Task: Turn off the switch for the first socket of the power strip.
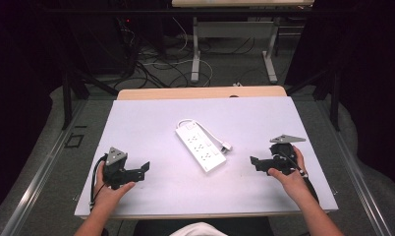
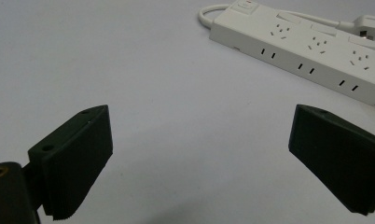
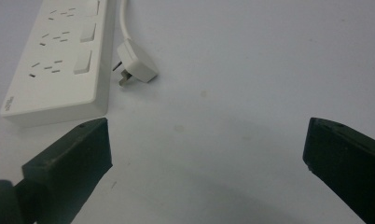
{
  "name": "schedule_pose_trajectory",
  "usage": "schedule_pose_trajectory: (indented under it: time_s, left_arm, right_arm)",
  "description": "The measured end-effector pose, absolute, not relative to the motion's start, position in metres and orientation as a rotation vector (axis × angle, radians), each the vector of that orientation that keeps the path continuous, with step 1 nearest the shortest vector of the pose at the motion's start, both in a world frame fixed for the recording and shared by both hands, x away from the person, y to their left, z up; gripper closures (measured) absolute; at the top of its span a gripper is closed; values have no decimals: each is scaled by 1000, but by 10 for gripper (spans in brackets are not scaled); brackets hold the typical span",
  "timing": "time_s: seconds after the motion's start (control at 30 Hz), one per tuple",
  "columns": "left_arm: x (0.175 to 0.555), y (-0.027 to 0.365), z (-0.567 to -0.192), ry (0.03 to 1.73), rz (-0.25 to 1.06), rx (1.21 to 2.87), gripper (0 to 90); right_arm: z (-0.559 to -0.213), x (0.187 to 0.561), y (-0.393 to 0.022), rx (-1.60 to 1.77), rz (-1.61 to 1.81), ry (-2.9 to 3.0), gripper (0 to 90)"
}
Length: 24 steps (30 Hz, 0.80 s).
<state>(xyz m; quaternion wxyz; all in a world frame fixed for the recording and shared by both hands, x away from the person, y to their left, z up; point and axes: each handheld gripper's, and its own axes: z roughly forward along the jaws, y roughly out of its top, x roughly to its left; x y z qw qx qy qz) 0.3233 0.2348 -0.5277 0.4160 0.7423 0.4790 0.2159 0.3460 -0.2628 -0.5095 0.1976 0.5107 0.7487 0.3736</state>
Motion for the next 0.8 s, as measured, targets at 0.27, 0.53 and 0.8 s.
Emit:
schedule_pose_trajectory:
  time_s: [0.27,0.53,0.8]
  left_arm:
    - [324,235,-528,1206,543,1867,61]
    - [324,236,-528,1205,537,1875,61]
    - [325,235,-528,1203,536,1874,61]
  right_arm:
    - [-524,347,-276,1495,1057,2043,22]
    - [-532,350,-291,1567,1042,1984,30]
    - [-541,353,-305,1614,1019,1936,32]
